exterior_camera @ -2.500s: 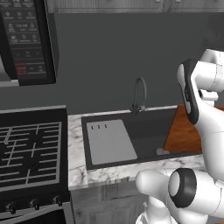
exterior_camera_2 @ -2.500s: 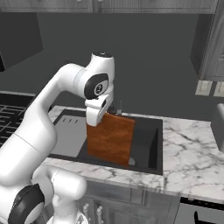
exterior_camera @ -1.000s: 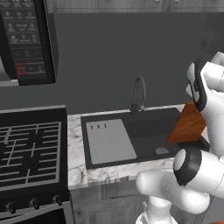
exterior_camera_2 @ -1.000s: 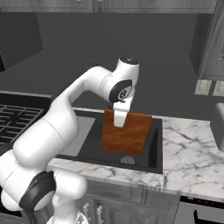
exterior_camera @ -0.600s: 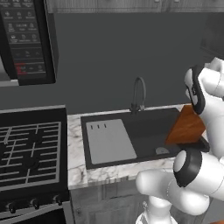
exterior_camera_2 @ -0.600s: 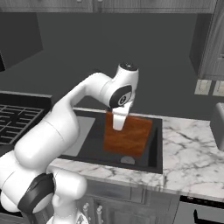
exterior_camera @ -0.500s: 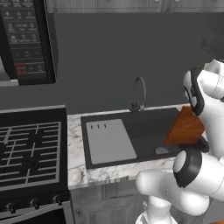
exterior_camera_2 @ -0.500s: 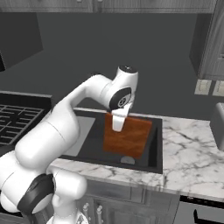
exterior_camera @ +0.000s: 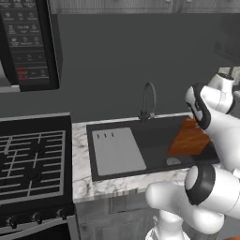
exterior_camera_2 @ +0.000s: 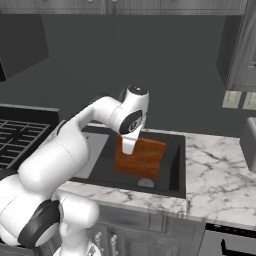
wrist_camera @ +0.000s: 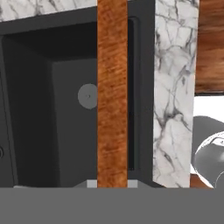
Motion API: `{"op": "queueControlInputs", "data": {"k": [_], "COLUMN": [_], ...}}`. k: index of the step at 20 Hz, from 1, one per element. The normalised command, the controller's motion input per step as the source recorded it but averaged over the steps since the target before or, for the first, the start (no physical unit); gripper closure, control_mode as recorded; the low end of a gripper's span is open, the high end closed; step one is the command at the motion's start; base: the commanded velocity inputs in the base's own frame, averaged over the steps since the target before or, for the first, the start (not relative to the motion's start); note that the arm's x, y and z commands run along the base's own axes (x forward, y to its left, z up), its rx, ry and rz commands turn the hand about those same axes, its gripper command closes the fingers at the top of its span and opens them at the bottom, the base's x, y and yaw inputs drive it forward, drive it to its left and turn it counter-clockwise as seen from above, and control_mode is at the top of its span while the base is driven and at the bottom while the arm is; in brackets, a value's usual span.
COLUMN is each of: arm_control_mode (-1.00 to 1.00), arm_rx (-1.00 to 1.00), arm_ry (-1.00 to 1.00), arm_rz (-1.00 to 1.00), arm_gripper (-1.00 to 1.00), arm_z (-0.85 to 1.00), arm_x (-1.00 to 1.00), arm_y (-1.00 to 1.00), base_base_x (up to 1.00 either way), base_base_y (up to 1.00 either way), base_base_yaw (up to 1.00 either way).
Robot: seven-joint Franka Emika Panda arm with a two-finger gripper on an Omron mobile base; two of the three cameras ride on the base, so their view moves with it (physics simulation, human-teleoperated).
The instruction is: Move the cutting board and knife to the sink. Then move spray from the cabinet to the counter.
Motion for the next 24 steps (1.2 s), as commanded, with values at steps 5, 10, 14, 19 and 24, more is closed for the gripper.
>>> {"op": "queueControlInputs", "data": {"k": [5, 10, 14, 19, 24], "arm_control_mode": [-1.00, -1.00, -1.00, -1.00, -1.00], "arm_rx": [0.00, 0.00, 0.00, 0.00, 0.00], "arm_ry": [-0.03, 0.00, 0.00, 0.00, 0.00], "arm_rz": [0.00, 0.00, 0.03, 0.15, 0.27], "arm_gripper": [1.00, 1.00, 1.00, 1.00, 1.00], "arm_z": [-0.33, -0.26, -0.19, -0.03, 0.00], "arm_x": [0.35, 0.33, 0.26, 0.02, -0.15], "arm_y": [0.13, 0.00, 0.00, 0.00, -0.02], "base_base_x": [0.00, 0.00, 0.00, 0.00, 0.00], "base_base_y": [0.00, 0.00, 0.00, 0.00, 0.00], "base_base_yaw": [0.00, 0.00, 0.00, 0.00, 0.00]}}
